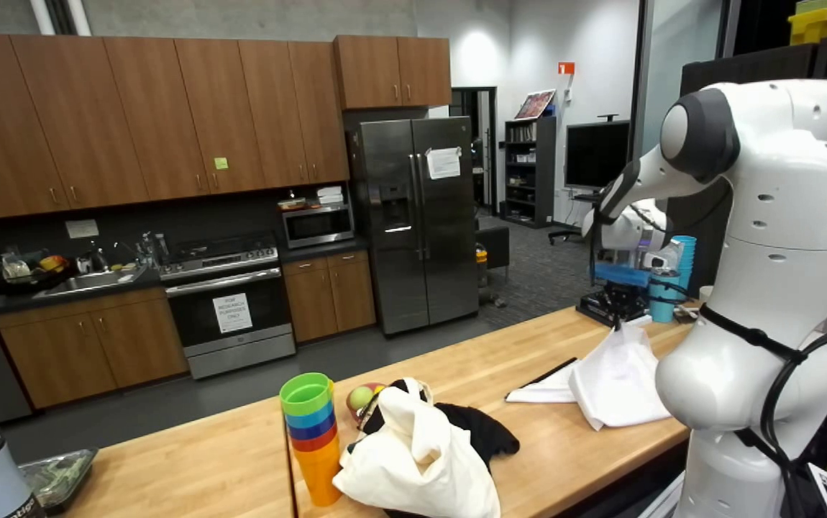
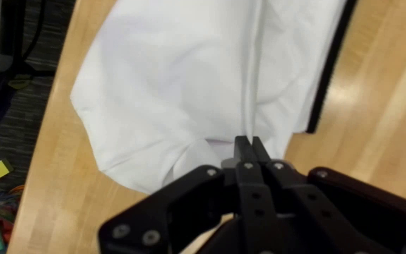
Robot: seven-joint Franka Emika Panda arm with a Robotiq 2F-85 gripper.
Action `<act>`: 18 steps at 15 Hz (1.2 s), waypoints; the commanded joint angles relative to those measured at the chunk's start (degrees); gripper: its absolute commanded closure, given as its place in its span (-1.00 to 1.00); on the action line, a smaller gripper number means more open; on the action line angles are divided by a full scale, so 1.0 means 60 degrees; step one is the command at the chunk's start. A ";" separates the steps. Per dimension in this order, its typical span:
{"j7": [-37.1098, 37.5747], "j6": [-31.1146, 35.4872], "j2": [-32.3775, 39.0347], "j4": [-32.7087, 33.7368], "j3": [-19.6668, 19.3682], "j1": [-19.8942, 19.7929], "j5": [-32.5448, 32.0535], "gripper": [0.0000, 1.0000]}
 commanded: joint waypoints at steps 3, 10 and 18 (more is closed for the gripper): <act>0.0010 -0.0643 -0.0602 0.1805 -0.0049 -0.0070 0.1120 0.99; 0.0262 -0.1045 -0.0640 0.4039 0.0003 0.0002 0.1934 0.99; 0.1200 -0.1210 -0.0384 0.6222 0.0286 0.0387 0.2745 0.99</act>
